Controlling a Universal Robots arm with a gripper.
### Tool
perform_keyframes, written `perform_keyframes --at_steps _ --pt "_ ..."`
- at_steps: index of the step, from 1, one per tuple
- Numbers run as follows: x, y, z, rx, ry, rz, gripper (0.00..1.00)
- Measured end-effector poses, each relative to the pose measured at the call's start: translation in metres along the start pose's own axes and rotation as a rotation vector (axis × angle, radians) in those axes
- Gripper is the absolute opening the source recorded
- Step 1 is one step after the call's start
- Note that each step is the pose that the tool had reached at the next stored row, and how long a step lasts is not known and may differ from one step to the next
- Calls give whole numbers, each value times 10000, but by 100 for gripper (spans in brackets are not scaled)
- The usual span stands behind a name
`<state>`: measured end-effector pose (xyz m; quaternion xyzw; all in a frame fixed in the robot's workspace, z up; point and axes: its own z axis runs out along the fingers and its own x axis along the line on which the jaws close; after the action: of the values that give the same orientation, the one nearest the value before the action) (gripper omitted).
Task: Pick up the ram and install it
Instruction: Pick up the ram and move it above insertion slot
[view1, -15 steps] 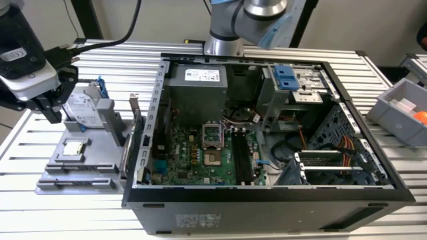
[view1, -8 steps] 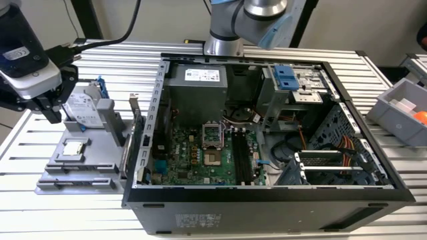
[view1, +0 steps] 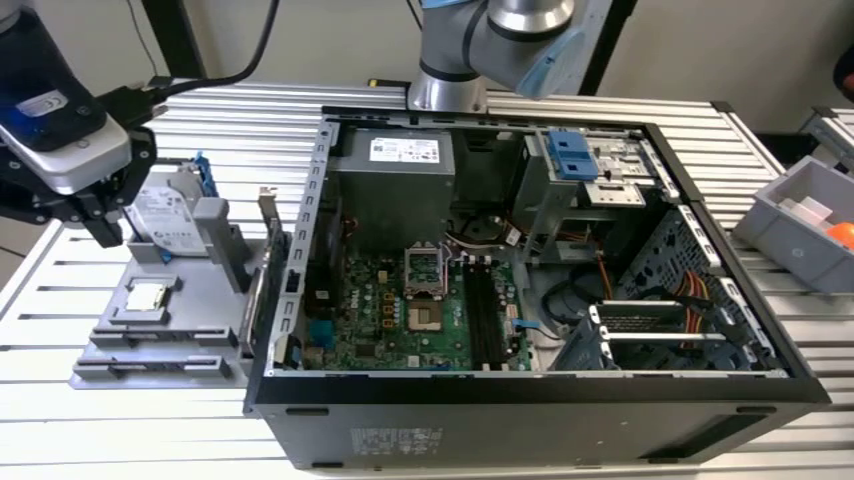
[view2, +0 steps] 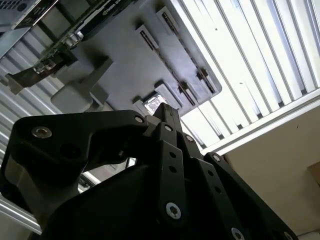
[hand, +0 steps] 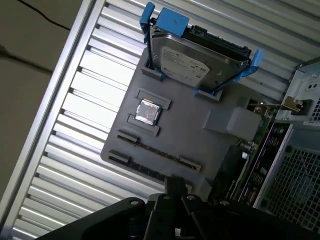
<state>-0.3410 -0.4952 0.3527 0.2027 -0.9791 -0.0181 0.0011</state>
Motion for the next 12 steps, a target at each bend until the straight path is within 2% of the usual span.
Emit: perform_keyframes --at_steps 12 --pt "0 0 0 -8 55 -1554 0"
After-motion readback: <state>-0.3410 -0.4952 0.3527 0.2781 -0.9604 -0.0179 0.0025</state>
